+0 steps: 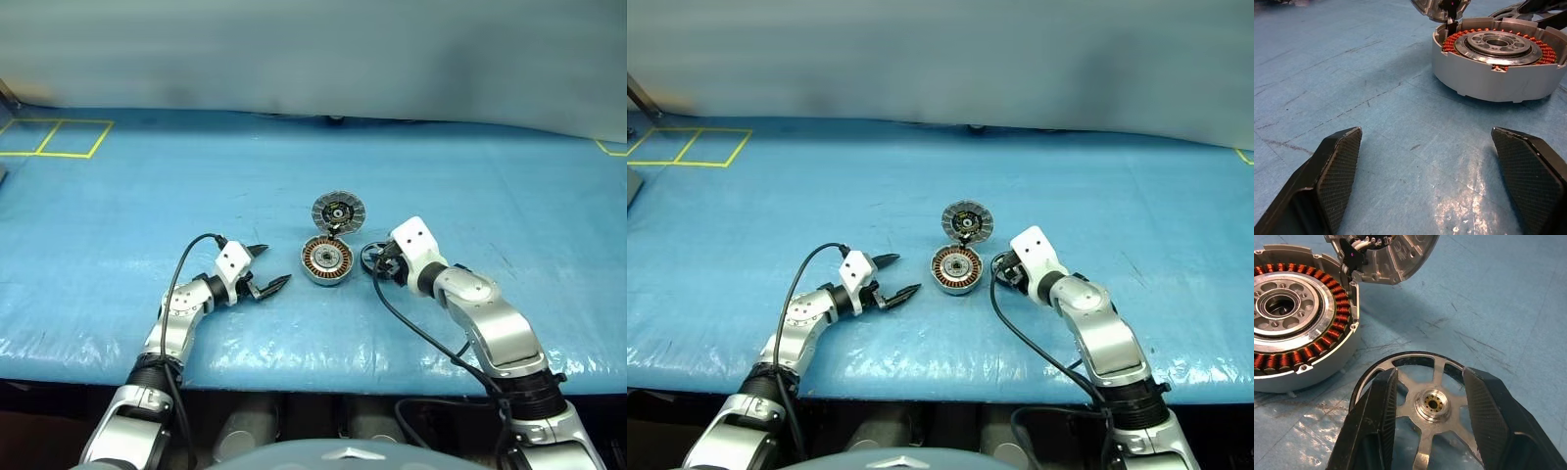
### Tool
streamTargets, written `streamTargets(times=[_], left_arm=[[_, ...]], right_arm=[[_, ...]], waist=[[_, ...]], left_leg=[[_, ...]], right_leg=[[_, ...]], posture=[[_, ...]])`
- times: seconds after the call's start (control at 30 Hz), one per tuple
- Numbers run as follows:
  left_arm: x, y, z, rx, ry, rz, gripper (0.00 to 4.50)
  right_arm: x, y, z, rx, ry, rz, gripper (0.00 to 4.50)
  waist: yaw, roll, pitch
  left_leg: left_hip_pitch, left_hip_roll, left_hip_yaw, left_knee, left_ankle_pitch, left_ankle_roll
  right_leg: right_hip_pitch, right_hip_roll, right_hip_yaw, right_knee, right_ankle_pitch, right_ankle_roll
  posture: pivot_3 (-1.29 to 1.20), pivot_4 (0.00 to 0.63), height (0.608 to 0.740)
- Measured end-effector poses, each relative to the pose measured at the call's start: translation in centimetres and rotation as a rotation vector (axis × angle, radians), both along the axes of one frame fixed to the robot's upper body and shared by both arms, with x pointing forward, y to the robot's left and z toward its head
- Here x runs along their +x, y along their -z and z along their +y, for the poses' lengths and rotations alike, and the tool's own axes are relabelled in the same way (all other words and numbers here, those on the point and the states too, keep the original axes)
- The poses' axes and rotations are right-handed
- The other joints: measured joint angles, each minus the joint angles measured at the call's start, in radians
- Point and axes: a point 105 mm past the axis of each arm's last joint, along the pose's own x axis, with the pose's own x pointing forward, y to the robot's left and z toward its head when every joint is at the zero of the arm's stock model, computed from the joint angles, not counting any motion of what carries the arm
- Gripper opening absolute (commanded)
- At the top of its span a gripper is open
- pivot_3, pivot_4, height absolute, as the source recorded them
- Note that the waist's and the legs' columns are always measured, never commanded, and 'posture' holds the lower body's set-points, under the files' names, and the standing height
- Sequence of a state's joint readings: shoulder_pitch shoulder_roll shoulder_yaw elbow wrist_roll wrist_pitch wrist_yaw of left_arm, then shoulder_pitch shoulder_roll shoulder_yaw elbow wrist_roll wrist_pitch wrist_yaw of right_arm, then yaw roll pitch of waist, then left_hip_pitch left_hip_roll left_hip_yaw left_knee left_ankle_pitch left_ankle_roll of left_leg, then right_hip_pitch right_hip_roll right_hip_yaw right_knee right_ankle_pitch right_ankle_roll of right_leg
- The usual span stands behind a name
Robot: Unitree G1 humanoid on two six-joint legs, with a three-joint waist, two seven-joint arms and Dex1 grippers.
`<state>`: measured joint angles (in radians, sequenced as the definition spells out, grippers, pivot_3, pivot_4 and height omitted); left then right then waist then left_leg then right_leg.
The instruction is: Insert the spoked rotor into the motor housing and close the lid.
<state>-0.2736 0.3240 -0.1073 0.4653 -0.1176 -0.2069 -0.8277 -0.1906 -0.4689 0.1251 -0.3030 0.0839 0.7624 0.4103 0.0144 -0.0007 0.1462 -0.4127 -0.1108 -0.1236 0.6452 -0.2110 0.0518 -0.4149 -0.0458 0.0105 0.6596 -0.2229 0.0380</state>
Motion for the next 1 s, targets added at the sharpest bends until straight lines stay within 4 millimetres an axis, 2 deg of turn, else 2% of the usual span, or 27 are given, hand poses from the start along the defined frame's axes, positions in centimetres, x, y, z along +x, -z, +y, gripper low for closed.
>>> streamTargets(times=[0.43,0.7,1.0], left_arm=[[-0.1,0.1,0.0,0.001,-0.001,0.002,4.50],[-0.1,0.1,0.0,0.001,0.000,0.002,4.50],[0.0,0.1,0.0,0.001,0.000,0.002,4.50]], right_arm=[[-1.8,0.3,-1.0,-0.033,0.039,0.006,2.18],[-2.2,-0.8,-1.0,-0.033,0.047,-0.039,2.18],[-2.6,-0.3,-0.7,0.008,0.069,-0.019,2.18]], waist=[[0.001,0.000,0.000],[0.000,0.000,0.000],[0.000,0.000,0.000]], left_leg=[[0.001,0.000,0.000,0.000,0.000,0.000],[0.001,0.000,0.000,0.000,0.000,0.000],[0.001,0.000,0.000,0.000,0.000,0.000]], right_leg=[[0.000,0.000,0.000,0.000,0.000,0.000],[0.000,0.000,0.000,0.000,0.000,0.000],[0.000,0.000,0.000,0.000,0.000,0.000]], posture=[[0.00,0.150,0.740],[0.00,0.150,0.740],[0.00,0.150,0.740]])
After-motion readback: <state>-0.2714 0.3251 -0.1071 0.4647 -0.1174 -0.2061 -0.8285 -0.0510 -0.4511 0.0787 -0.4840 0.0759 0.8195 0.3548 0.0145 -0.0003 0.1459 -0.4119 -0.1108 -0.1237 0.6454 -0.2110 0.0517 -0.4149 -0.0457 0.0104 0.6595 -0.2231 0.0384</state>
